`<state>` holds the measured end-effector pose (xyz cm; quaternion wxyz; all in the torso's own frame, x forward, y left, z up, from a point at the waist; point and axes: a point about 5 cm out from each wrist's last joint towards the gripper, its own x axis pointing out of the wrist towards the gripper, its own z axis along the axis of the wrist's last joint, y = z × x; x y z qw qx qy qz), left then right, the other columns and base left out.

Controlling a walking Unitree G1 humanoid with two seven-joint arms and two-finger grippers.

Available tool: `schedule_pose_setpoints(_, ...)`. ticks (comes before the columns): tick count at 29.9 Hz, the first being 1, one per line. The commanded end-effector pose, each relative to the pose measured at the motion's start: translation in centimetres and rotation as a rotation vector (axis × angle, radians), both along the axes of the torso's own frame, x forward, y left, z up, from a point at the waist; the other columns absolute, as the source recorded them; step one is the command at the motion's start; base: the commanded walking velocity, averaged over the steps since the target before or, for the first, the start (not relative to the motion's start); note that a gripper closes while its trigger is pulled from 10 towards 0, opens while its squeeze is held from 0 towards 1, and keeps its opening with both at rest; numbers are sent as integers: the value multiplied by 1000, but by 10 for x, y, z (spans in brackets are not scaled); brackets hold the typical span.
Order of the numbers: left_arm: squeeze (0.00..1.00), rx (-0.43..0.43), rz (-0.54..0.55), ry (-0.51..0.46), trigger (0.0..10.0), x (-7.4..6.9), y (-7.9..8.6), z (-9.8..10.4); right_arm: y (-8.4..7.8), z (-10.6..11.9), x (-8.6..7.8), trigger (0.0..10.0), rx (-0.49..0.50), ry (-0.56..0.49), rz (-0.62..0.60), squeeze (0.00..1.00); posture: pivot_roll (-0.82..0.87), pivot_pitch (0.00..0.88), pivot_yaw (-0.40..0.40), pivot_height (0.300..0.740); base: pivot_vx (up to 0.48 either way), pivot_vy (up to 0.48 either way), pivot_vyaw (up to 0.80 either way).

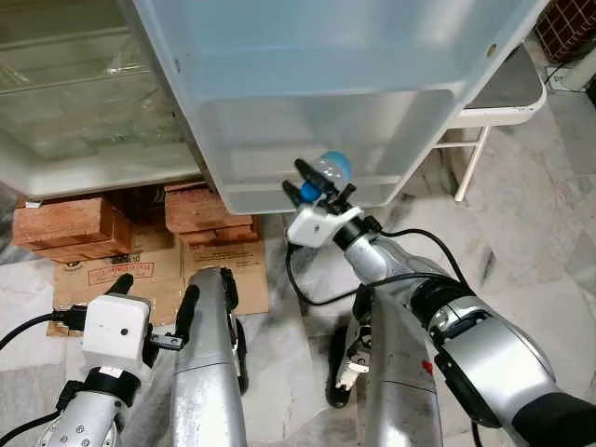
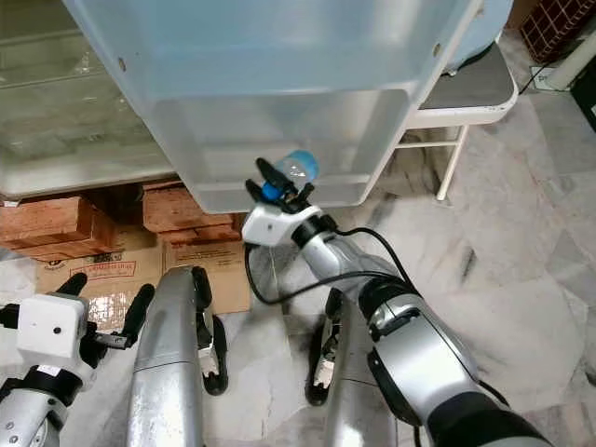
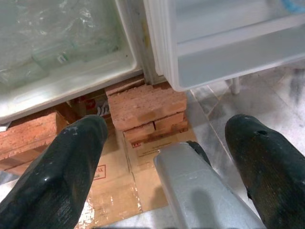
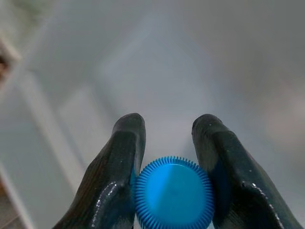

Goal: Restocking fridge

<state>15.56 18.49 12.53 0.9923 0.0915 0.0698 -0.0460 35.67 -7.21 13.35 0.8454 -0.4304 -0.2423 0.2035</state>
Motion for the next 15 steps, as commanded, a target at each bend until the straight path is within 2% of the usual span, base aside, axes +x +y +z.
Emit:
schedule_pose_setpoints(1, 0, 8, 12, 19, 10000, -4, 3, 0, -23, -19, 1, 10000, -6, 106, -130, 0, 306, 417, 5, 555, 0, 0, 0)
schedule_pose_setpoints(3, 0, 11, 22, 23, 10000, -4, 4, -1, -34, -7, 12, 10000, 74, 119, -224, 0, 301, 411, -2, 555, 0, 0, 0)
schedule_pose_setpoints(5, 0, 11, 25, 24, 10000, -4, 4, -2, -37, -4, 15, 10000, 99, 127, -252, 0, 299, 408, -4, 555, 0, 0, 0)
schedule_pose_setpoints(10, 0, 10, 33, 21, 10000, -2, 3, -3, -45, -2, 19, 10000, 92, 139, -302, 0, 296, 398, -13, 555, 0, 0, 0)
schedule_pose_setpoints(14, 0, 17, 43, 24, 10000, -3, 6, -4, -58, -8, 20, 10000, 97, 186, -384, 0, 301, 396, -17, 555, 0, 0, 0)
schedule_pose_setpoints(15, 0, 23, 53, 31, 10000, -5, 8, -4, -65, -9, 21, 10000, 104, 201, -428, 0, 306, 397, -16, 555, 0, 0, 0)
